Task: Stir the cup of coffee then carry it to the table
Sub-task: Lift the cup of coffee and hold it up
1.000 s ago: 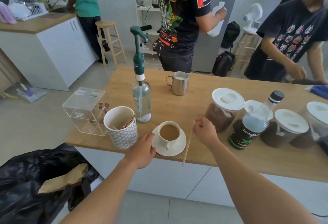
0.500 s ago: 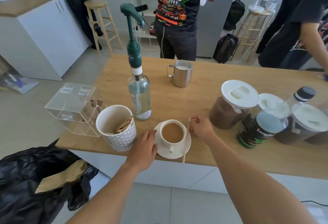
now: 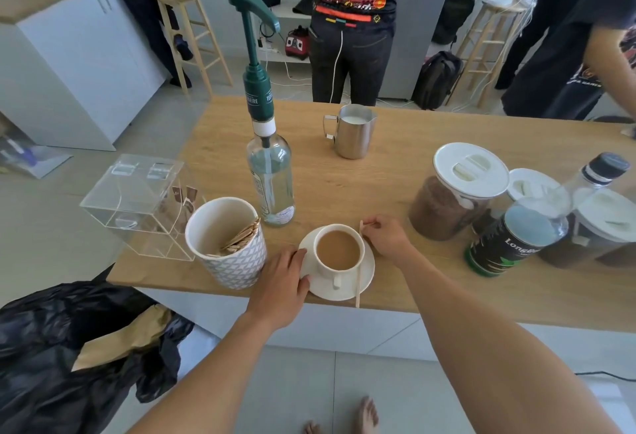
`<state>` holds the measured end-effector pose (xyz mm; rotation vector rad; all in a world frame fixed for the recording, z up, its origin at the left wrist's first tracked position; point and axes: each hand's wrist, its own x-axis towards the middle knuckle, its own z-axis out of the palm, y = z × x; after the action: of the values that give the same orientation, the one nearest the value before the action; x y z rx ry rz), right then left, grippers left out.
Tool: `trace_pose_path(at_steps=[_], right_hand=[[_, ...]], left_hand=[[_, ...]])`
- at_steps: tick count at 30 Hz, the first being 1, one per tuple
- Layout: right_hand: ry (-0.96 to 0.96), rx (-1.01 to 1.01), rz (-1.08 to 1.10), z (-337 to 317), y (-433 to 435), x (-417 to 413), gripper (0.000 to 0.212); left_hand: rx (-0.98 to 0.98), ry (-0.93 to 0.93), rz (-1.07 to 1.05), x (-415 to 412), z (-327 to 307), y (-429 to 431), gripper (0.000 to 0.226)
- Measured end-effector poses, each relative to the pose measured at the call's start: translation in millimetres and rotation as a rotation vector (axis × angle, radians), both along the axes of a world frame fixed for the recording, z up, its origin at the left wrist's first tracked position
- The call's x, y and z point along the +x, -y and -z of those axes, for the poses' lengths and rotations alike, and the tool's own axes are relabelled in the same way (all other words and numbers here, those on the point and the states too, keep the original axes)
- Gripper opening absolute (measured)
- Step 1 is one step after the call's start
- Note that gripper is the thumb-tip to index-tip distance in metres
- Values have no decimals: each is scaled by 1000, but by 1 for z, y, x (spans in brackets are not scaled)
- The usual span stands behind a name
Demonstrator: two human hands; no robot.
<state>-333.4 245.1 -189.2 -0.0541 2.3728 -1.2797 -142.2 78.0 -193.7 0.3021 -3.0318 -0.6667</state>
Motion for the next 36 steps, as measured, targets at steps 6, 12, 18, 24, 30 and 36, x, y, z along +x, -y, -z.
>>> trace_pose_path(at_steps=[6, 12, 18, 24, 30, 36], right_hand=[[2, -14, 16, 2, -3, 1, 14], [34, -1, 92, -3, -15, 7, 30], [-149, 66, -17, -8, -38, 43, 33], [-325, 149, -388, -21, -43, 70, 56], [-263, 23, -487, -34, -34, 79, 77], [-215, -79, -501, -38, -29, 73, 78]], left_hand=[[21, 3, 2, 2, 0, -1, 50], [112, 8, -46, 1, -7, 1, 51], [386, 42, -107, -14, -22, 4, 78], [569, 99, -112, -23, -27, 11, 95], [690, 129, -90, -27, -30, 11, 98], [709, 126, -55, -28, -32, 12, 91]])
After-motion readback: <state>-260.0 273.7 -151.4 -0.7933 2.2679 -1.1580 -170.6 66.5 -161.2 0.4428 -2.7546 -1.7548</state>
